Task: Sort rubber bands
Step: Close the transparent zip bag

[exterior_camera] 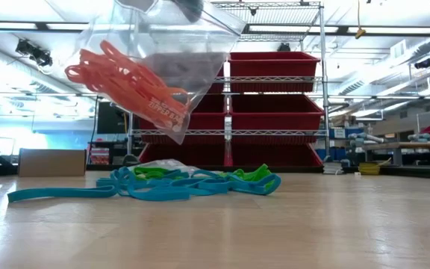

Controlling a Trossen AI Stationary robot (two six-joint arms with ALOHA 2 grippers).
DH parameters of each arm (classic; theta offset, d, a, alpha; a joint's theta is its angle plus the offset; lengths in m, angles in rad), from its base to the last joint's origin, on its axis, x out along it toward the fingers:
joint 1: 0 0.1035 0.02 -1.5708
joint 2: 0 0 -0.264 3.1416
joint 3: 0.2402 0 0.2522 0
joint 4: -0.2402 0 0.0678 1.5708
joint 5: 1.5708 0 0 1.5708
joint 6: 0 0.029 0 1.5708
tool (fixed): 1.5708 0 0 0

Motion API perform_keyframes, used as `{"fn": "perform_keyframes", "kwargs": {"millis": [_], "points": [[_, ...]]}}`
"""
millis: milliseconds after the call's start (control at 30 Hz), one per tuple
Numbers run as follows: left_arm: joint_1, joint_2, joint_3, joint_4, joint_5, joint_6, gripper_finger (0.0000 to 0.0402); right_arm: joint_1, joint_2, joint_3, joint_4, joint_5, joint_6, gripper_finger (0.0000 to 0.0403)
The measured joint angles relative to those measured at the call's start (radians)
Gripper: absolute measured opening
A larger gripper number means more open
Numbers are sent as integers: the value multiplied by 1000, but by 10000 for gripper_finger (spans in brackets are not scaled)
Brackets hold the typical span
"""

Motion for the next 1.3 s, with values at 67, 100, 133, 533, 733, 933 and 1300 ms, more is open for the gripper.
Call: {"fn": "perform_keyframes", "kwargs": {"millis": [67, 100, 133, 533, 733, 933, 1300], "points": [[0, 0, 0, -3, -3, -5, 1, -2, 0, 0, -5, 7, -3, 1], [0, 0, 0, -4, -4, -6, 1, -4, 0, 1, -6, 7, -2, 1], [0, 0, 0, -4, -5, -6, 1, -5, 0, 1, -9, 7, 1, 1], [0, 1, 0, -42, -6, -14, 1, -9, 0, 2, -84, 10, 9, 0], [-7, 1, 0, -66, -5, -24, 1, -9, -1, 3, -153, 10, 10, 0], [-19, 1, 0, -111, -4, -40, 1, -9, -1, 3, -238, 10, 11, 0], [-30, 1, 0, -163, 1, -65, 1, -9, -1, 3, -347, 10, 14, 0]]}}
